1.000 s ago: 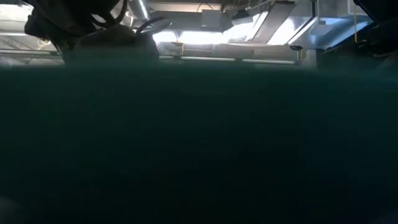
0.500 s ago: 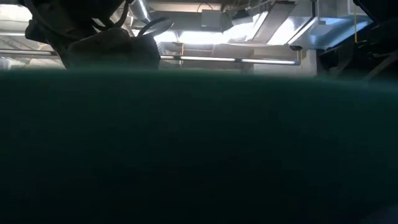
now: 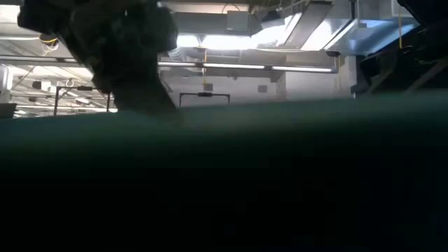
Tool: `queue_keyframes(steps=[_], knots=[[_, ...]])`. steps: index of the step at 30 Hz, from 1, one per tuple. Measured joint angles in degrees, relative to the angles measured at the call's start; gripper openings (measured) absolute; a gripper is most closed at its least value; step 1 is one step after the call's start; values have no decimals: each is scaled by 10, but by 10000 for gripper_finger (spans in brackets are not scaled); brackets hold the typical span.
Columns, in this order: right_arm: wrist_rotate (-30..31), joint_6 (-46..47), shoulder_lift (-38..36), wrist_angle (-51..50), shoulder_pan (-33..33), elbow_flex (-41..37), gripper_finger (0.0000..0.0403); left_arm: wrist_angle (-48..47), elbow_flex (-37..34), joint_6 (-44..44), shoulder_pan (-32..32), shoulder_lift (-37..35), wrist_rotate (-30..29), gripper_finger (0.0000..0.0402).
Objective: Stack plastic plates
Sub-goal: Stack the dark green plate on the dark green plate
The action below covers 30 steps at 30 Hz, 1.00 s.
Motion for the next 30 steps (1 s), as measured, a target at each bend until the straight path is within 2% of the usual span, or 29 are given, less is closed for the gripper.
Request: queue_keyframes(steps=[6, 10, 13, 17, 24, 30], knots=[[25, -1, 0, 0, 0, 0, 182, 7, 0, 47, -2, -63, -91, 9], [29, -1, 0, 0, 0, 0, 182, 37, 0, 96, 4, -95, -176, 9], [29, -1, 0, 0, 0, 0, 182, 70, 0, 132, 19, -110, -237, 9], [29, -1, 0, 0, 0, 0, 182, 69, 0, 163, 58, -114, -311, 9], [42, -1, 0, 0, 0, 0, 182, 63, 0, 164, 153, -97, -313, 9], [42, -1, 0, -4, 0, 0, 182, 57, 0, 158, 213, -63, -220, 9]])
